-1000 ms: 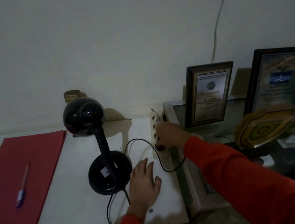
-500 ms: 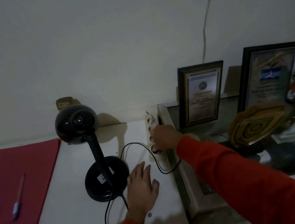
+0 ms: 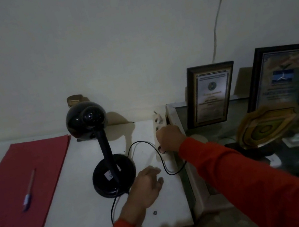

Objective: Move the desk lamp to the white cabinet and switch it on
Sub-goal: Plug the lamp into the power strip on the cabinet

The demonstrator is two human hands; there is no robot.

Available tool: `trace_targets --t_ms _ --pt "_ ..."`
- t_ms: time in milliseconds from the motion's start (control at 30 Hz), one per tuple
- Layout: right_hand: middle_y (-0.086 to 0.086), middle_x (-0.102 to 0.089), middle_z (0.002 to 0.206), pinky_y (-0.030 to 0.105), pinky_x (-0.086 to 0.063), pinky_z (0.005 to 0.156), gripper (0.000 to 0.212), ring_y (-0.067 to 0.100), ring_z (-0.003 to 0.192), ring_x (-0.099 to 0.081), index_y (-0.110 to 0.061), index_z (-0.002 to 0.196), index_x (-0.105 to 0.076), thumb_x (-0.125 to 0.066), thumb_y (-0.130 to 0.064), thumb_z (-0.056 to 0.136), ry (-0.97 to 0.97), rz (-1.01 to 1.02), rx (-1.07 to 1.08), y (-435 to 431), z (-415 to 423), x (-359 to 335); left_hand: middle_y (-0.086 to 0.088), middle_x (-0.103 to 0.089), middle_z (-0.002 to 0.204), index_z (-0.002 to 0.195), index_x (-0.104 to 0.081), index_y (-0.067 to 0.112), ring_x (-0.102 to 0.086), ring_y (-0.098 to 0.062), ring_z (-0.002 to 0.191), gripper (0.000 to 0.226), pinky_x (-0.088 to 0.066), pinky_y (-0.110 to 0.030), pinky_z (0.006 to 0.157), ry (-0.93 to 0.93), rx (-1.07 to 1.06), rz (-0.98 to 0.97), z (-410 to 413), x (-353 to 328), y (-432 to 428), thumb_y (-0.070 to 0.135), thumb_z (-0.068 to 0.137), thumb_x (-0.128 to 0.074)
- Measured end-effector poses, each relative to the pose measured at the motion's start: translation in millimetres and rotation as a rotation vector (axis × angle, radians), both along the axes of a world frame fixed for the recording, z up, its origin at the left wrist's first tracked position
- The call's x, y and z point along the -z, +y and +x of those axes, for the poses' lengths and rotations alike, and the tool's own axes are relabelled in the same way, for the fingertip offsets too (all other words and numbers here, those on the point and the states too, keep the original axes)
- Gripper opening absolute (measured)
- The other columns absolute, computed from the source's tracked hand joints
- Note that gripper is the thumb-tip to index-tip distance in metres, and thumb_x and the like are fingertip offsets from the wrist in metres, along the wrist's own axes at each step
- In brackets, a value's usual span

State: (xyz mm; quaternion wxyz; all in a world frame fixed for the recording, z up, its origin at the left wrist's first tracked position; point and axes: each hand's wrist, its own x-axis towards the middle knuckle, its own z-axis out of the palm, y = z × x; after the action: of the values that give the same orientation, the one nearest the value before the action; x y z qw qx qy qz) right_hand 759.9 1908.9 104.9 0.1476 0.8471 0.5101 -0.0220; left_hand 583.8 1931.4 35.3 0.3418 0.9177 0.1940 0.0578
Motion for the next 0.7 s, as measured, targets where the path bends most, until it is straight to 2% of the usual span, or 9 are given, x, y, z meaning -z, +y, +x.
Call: trace_targets --t_ms 133,200,267,367,433,467,533,600,700 --pt "0.017 -0.061 0.111 0.048 -0.04 0.094 0.019 0.041 0.116 -0.047 -0.008 0.102 -0.061 -0.057 -0.018 0.085 -0.145 0.108 -0.094 -10.3 -22.2 -3.9 0.024 -0.059 0.11 0.111 -0.063 0.023 -0.051 0.013 0.107 0.031 -0.037 -0.002 0.092 -0.226 -0.027 -0.181 -35.5 -36.3 3.1 0.028 0.085 -0.048" --pt "0.019 -0.061 0.103 0.044 -0.045 0.084 0.018 0.041 0.106 -0.054 -0.006 0.094 -0.062 -0.062 -0.016 0.08 -0.107 0.289 -0.21 -11.5 -39.2 -6.2 0.023 -0.064 0.091 0.096 -0.068 0.027 -0.059 0.004 0.089 0.022 -0.041 -0.001 0.076 -0.28 -0.112 -0.204 -58.7 -41.0 11.2 0.012 0.085 -0.055" --pt "0.023 -0.061 0.099 0.039 -0.048 0.074 0.023 0.038 0.093 -0.06 0.0 0.096 -0.063 -0.065 -0.015 0.078 0.205 0.466 -0.232 -11.0 -60.3 -5.0 0.018 -0.068 0.085 0.083 -0.067 0.034 -0.062 0.0 0.08 0.029 -0.043 -0.004 0.068 -0.349 -0.217 -0.195 -83.7 -37.1 23.6 0.006 0.083 -0.057" --pt "0.019 -0.058 0.12 0.034 -0.045 0.09 0.044 0.032 0.111 -0.054 -0.005 0.121 -0.055 -0.062 -0.028 0.084 0.678 0.361 -0.005 -11.1 -101.7 12.2 0.015 -0.068 0.085 0.082 -0.064 0.038 -0.061 -0.001 0.072 0.023 -0.042 -0.006 0.06 -0.426 -0.417 -0.119 -110.9 -23.9 43.8 0.018 0.08 -0.053" --pt "0.015 -0.053 0.128 0.034 -0.046 0.095 0.056 0.03 0.117 -0.051 -0.011 0.126 -0.048 -0.068 -0.035 0.079 0.828 0.388 0.085 -10.8 -123.8 30.0 0.009 -0.067 0.095 0.101 -0.058 0.04 -0.06 -0.003 0.086 0.042 -0.049 -0.015 0.075 -0.387 -0.499 -0.115 -117.6 -12.0 59.3 0.005 0.078 -0.058" --pt "0.014 -0.049 0.132 0.035 -0.045 0.097 0.064 0.029 0.12 -0.049 -0.014 0.13 -0.043 -0.07 -0.036 0.077 0.878 0.409 0.107 -11.1 -133.0 37.4 -0.001 -0.063 0.109 0.114 -0.055 0.032 -0.059 -0.01 0.099 0.047 -0.052 -0.028 0.088 -0.327 -0.484 -0.127 -118.5 -7.1 66.3 0.005 0.076 -0.061" --pt "0.013 -0.038 0.138 0.036 -0.043 0.101 0.08 0.028 0.125 -0.043 -0.018 0.139 -0.03 -0.073 -0.038 0.074 0.923 0.468 0.145 -9.7 -146.4 48.0 -0.017 -0.046 0.13 0.134 -0.042 0.012 -0.048 -0.027 0.119 0.067 -0.043 -0.047 0.104 -0.168 -0.396 -0.122 -116.6 -1.6 76.1 0.036 0.076 -0.066" --pt "0.013 -0.032 0.138 0.034 -0.043 0.103 0.091 0.028 0.127 -0.04 -0.021 0.143 -0.022 -0.075 -0.038 0.071 0.908 0.521 0.185 -7.8 -152.4 55.3 -0.022 -0.036 0.136 0.14 -0.034 0.003 -0.042 -0.031 0.124 0.1 -0.039 -0.046 0.106 -0.095 -0.349 -0.088 -113.0 1.1 83.1 0.071 0.068 -0.053" --pt "0.015 -0.028 0.139 0.034 -0.042 0.105 0.097 0.028 0.127 -0.04 -0.018 0.146 -0.016 -0.077 -0.034 0.071 0.888 0.549 0.191 -4.7 -149.8 61.2 -0.027 -0.037 0.134 0.136 -0.041 0.002 -0.045 -0.04 0.122 0.089 -0.043 -0.05 0.103 -0.053 -0.371 -0.036 -107.1 5.0 88.1 0.053 0.064 -0.059"
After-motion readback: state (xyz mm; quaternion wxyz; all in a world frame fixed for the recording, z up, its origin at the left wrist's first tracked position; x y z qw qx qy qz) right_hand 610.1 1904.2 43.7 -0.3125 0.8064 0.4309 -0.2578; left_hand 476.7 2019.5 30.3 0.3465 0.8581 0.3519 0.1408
